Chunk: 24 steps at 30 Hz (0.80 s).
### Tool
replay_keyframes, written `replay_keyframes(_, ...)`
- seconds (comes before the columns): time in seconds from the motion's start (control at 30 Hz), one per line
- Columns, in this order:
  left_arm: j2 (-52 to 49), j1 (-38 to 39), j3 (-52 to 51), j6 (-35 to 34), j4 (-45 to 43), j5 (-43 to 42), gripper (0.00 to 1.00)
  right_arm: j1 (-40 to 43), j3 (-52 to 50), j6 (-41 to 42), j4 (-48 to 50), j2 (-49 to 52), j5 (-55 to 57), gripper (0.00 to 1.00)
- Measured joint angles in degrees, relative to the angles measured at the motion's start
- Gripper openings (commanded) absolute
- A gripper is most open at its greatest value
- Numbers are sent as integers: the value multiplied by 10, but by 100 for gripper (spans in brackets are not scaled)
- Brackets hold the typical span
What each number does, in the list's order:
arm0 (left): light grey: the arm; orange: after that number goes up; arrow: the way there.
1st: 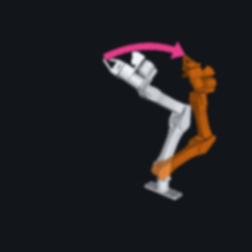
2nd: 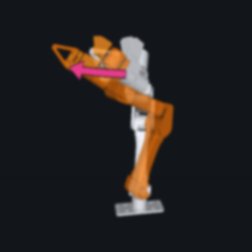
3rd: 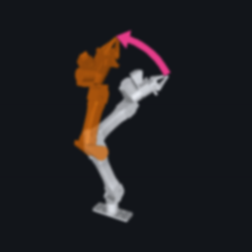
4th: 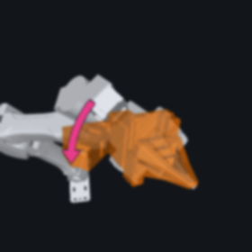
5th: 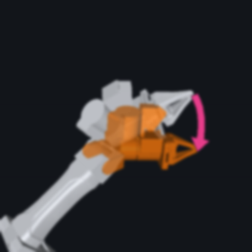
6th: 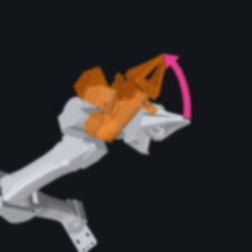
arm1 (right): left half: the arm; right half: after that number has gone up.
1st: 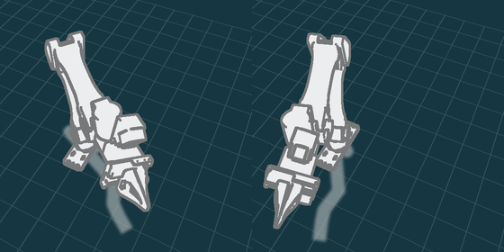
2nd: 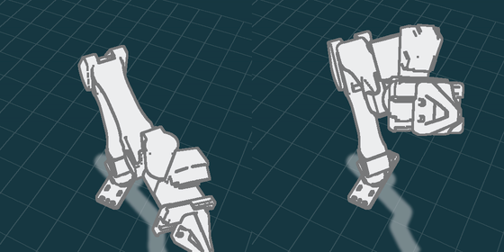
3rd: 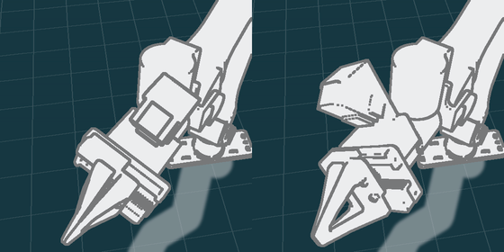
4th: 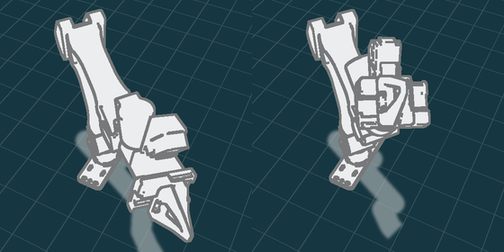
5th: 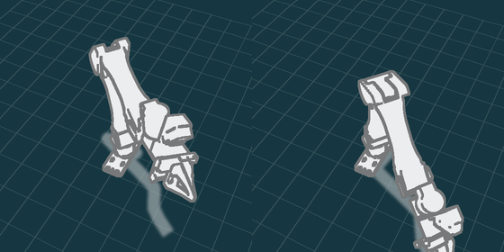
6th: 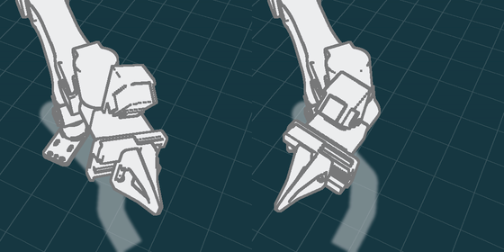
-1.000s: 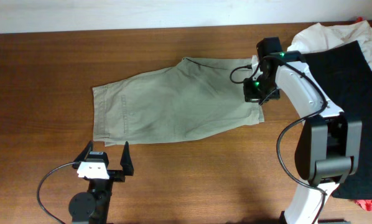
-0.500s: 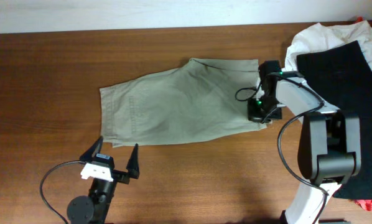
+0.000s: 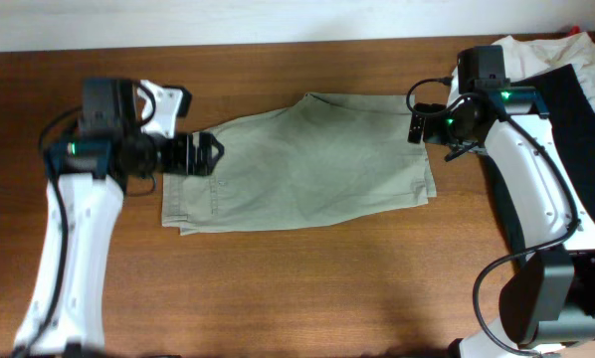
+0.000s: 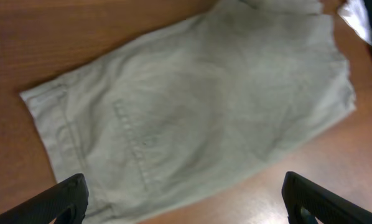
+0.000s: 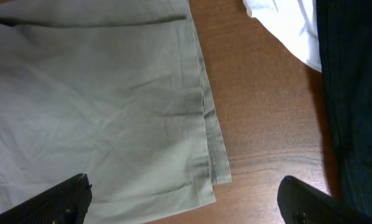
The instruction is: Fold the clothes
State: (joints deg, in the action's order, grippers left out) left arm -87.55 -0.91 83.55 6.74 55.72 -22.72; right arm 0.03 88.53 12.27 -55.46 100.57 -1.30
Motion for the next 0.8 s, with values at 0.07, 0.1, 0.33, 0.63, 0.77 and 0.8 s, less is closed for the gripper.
replay_keyframes(0.07,-54,-20,30,6,6,9,99,0,0,0,1,0,0,99)
replay_keyframes(0.1,-81,-34,35,8,6,25,99,0,0,0,0,0,0,98)
replay_keyframes(0.33,-250,-145,39,32,30,-34,99,0,0,0,0,0,0,99)
replay_keyframes(0.63,-360,-170,42,79,49,-101,99,0,0,0,0,0,0,99)
replay_keyframes(0.77,-366,-158,35,88,49,-139,99,0,0,0,0,0,0,99)
replay_keyframes(0.8,-367,-147,30,88,49,-148,99,0,0,0,0,0,0,99)
